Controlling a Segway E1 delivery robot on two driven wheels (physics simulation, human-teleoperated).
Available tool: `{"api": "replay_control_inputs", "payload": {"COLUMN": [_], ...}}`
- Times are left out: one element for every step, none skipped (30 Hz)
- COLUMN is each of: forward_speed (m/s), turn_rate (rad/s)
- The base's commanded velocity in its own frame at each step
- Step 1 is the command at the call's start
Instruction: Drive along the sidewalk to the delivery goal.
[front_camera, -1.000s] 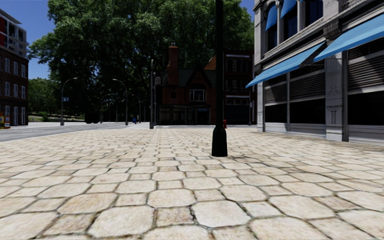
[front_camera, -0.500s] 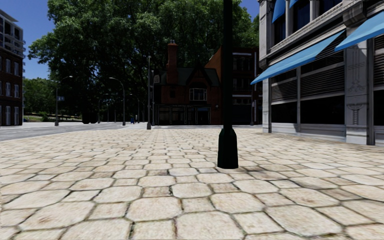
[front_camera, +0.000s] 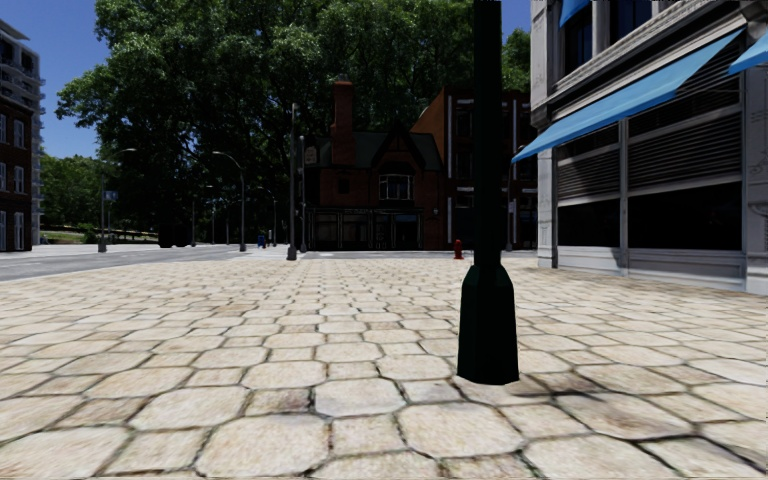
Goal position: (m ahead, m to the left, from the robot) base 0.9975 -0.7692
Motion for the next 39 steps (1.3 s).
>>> {"api": "replay_control_inputs", "payload": {"forward_speed": [2.0, 2.0, 2.0, 2.0, 2.0, 2.0, 2.0, 2.0, 2.0, 1.98, 1.96, 1.96, 1.89, 1.73, 1.46, 1.12, 0.72, 0.0, 0.0, 0.0, 0.0, 0.0, 0.0, 0.0, 0.0, 0.0, 0.0, 0.0, 0.0, 0.0, 0.0, 0.0, 0.0, 0.0, 0.0, 0.0, 0.0, 0.0, 0.0], "turn_rate": [0.0, 0.0, 0.0, 0.0, 0.0, 0.0, 0.0, 0.0, 0.0, 0.0, 0.0, 0.0, 0.0, 0.0, 0.0, 0.0, 0.0, 0.0, 0.0, 0.0, 0.0, 0.0, 0.0, 0.0, 0.0, 0.0, 0.0, 0.0, 0.0, 0.0, 0.0, 0.0, 0.0, 0.0, 0.0, 0.0, 0.0, 0.0, 0.0]}}
